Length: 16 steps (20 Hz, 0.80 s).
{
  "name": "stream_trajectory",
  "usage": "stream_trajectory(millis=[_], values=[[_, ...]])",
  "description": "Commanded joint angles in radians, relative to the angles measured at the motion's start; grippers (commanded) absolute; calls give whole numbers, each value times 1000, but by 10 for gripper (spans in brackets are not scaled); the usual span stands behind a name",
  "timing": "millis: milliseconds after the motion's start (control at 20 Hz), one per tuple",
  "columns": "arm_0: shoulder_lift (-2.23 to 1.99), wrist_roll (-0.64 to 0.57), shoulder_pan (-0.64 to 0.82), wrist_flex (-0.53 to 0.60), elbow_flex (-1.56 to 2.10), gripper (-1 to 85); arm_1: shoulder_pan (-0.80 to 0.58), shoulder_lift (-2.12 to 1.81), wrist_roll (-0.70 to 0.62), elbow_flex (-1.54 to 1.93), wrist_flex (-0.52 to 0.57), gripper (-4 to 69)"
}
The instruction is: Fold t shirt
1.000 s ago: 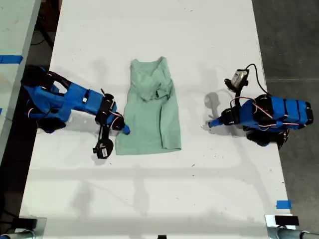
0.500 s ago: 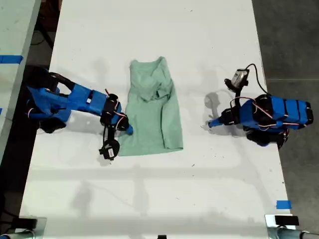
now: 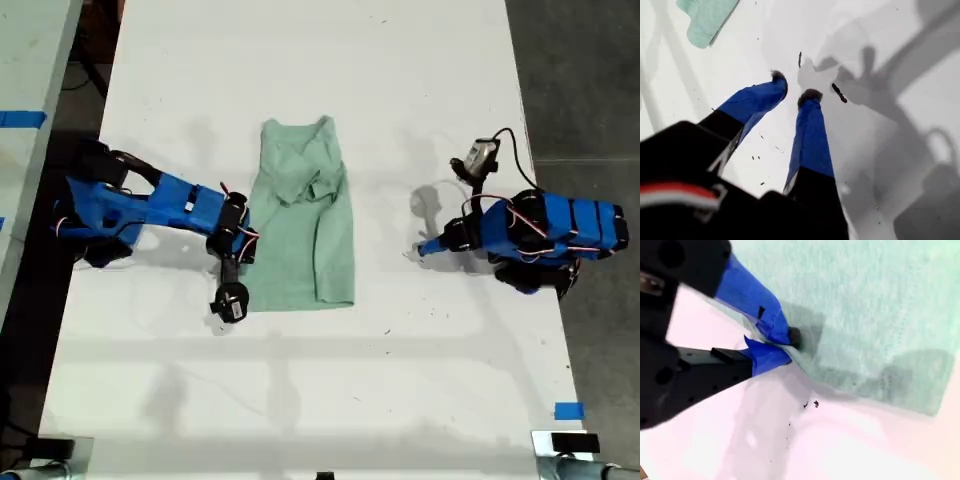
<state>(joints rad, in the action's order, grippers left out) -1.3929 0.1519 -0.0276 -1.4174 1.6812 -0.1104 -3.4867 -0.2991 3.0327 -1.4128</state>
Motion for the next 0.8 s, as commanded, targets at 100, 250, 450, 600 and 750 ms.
stream_trajectory(millis=[100,250,450,600,750], values=[[41,17,-40,-184,-282,-3,3,-11,-11,57,25,84],[29,18,-51,-218,-400,-3,3,-11,-11,57,25,84],[-80,87,-37,-204,-407,-3,3,-11,-14,57,26,84],[-135,160,-34,-120,-393,-3,3,-11,-14,57,26,84],[-135,192,-14,-9,-341,-3,3,-11,-14,57,26,84]])
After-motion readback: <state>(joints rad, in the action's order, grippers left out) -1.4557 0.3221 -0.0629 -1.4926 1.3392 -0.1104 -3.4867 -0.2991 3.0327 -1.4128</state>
